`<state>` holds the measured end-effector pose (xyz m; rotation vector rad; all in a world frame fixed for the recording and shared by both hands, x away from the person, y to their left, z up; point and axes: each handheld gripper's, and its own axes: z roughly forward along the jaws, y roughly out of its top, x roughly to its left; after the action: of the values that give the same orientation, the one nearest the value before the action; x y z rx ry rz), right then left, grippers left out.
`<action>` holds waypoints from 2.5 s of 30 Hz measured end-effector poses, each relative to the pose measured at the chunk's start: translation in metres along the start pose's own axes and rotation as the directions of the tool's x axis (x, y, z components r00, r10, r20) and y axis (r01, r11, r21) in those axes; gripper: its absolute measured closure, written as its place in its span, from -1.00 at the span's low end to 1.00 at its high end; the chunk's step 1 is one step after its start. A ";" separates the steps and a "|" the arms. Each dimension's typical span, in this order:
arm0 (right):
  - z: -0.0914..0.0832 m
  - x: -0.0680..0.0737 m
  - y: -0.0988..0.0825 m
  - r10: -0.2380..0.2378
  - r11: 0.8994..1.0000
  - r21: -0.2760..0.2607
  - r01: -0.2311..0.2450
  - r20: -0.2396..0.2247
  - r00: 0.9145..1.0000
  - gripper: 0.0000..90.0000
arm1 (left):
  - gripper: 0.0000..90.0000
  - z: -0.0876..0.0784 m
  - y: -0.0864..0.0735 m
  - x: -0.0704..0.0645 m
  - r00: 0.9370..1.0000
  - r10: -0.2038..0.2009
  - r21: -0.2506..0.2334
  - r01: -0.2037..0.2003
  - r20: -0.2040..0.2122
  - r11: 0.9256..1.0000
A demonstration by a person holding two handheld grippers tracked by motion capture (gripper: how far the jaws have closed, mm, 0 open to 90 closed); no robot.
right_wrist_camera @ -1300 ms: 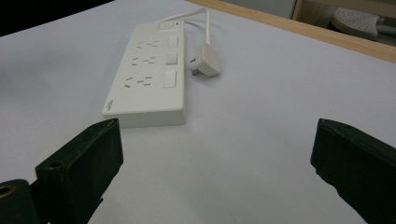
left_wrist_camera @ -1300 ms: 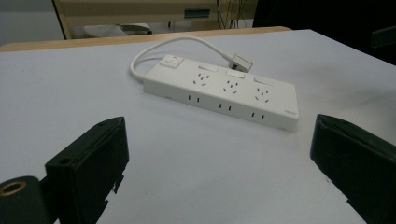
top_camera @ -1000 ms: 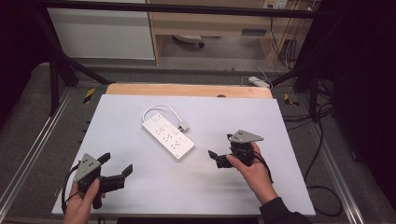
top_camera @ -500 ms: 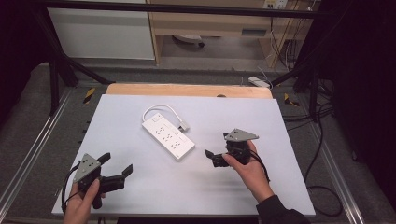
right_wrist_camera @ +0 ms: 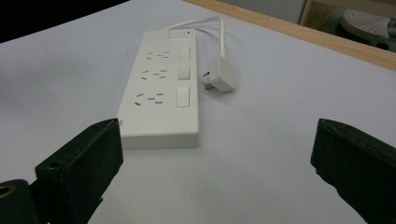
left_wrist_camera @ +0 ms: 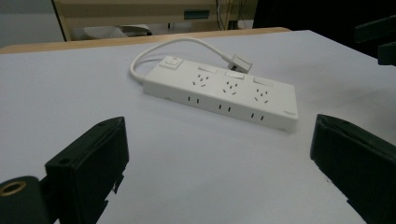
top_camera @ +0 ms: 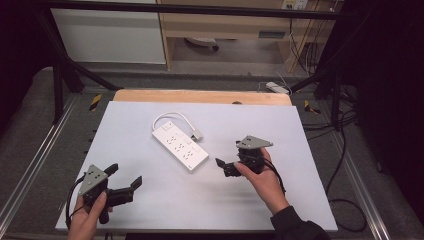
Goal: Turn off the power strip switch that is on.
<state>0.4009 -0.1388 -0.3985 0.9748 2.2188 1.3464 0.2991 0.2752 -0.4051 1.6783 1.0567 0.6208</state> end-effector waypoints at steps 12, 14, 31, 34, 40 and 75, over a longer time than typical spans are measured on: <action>0.014 0.010 0.006 0.007 1.000 0.010 -0.007 -0.014 1.000 -0.93 | -0.90 0.000 0.000 0.000 1.000 0.002 0.001 -0.002 0.001 1.000; 0.015 0.010 0.007 0.004 1.000 0.010 -0.004 -0.014 1.000 -0.93 | -0.90 0.000 0.000 0.000 1.000 0.000 -0.001 0.000 0.002 1.000; 0.034 0.010 0.010 0.039 0.999 0.035 -0.039 -0.001 0.999 -0.92 | -0.90 0.000 0.000 0.000 1.000 0.002 -0.001 -0.002 0.002 1.000; 0.039 0.011 0.011 0.044 0.998 0.044 -0.044 -0.002 0.999 -0.91 | -0.90 0.000 0.000 0.000 1.000 0.003 0.000 -0.003 0.002 1.000; 0.044 0.012 0.011 0.051 0.997 0.052 -0.051 -0.006 0.999 -0.91 | -0.90 0.000 0.000 0.001 1.000 0.002 -0.001 -0.002 0.002 1.000; 0.067 0.025 0.021 0.023 0.996 0.086 -0.020 -0.028 0.999 -0.90 | -0.91 -0.001 0.001 0.001 1.000 0.004 -0.002 -0.004 0.002 1.000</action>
<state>0.4332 -0.0727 -0.4106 1.0177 2.3108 1.2917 0.2992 0.2764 -0.4044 1.6790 1.0513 0.6228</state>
